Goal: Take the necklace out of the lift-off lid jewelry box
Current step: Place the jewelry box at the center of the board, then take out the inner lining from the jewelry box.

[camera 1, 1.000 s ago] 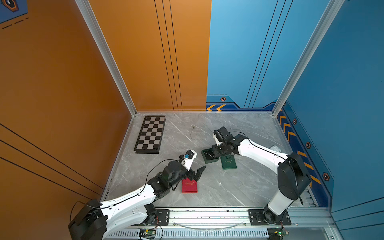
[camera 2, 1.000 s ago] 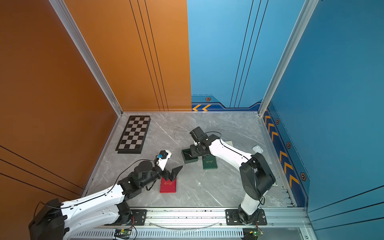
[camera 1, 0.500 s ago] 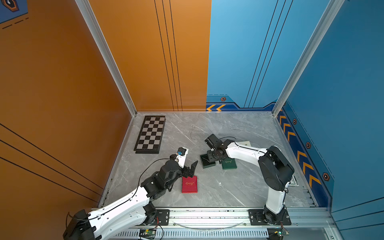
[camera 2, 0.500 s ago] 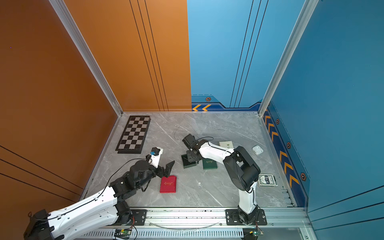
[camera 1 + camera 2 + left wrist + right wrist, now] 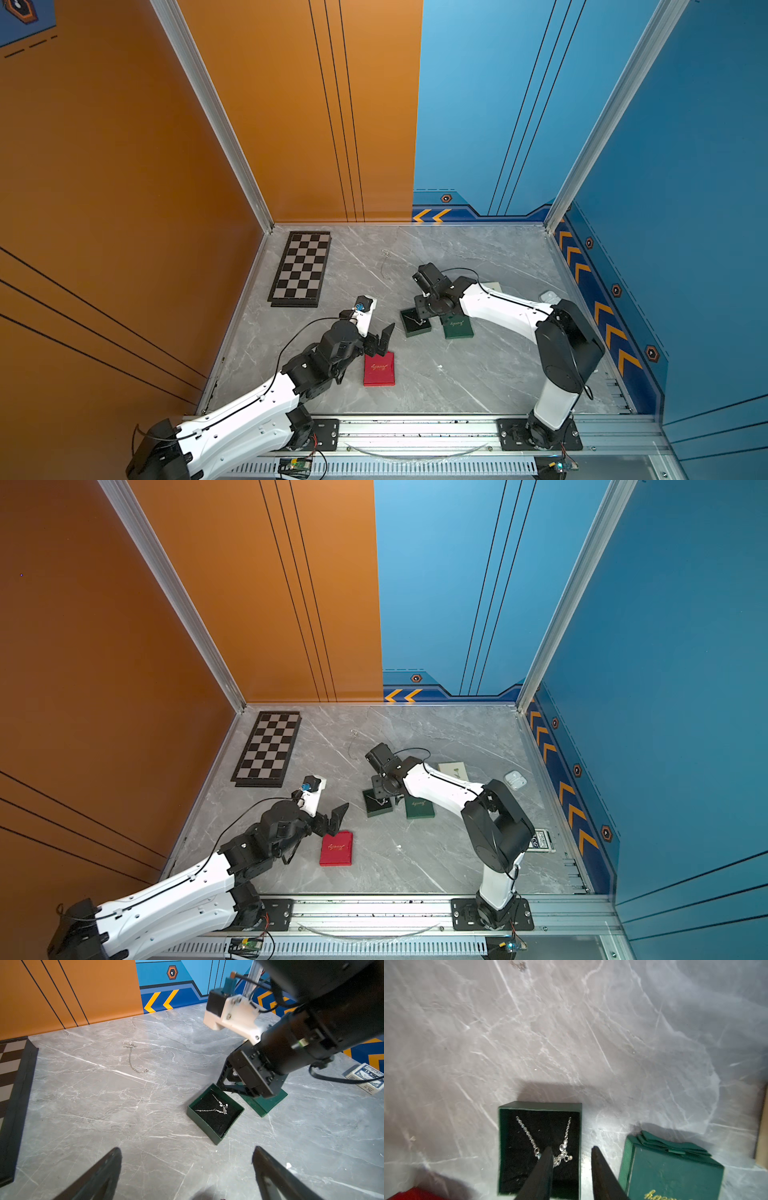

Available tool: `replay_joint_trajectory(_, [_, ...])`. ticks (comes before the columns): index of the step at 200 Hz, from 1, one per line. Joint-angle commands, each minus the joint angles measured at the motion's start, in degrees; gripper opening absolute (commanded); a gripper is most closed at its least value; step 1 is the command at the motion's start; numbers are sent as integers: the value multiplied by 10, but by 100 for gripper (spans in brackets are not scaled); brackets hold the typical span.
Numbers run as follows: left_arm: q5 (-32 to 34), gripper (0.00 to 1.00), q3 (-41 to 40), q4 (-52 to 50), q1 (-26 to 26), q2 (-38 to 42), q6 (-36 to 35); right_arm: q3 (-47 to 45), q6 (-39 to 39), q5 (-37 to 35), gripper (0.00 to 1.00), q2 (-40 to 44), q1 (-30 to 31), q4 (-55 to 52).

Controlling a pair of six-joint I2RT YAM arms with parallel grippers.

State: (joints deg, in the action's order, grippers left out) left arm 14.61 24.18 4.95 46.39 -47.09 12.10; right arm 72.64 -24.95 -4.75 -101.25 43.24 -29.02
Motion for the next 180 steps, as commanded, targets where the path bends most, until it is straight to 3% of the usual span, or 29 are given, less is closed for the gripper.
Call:
replay_joint_trajectory(1, [8, 99, 10, -8, -9, 5, 8, 6, 27, 7, 36, 6, 19, -36])
replay_joint_trajectory(114, [3, 99, 3, -14, -16, 19, 8, 62, 54, 15, 49, -90, 39, -62])
replay_joint_trajectory(180, [1, 98, -5, -19, -23, 31, 9, 87, 44, 0, 52, -144, 37, -80])
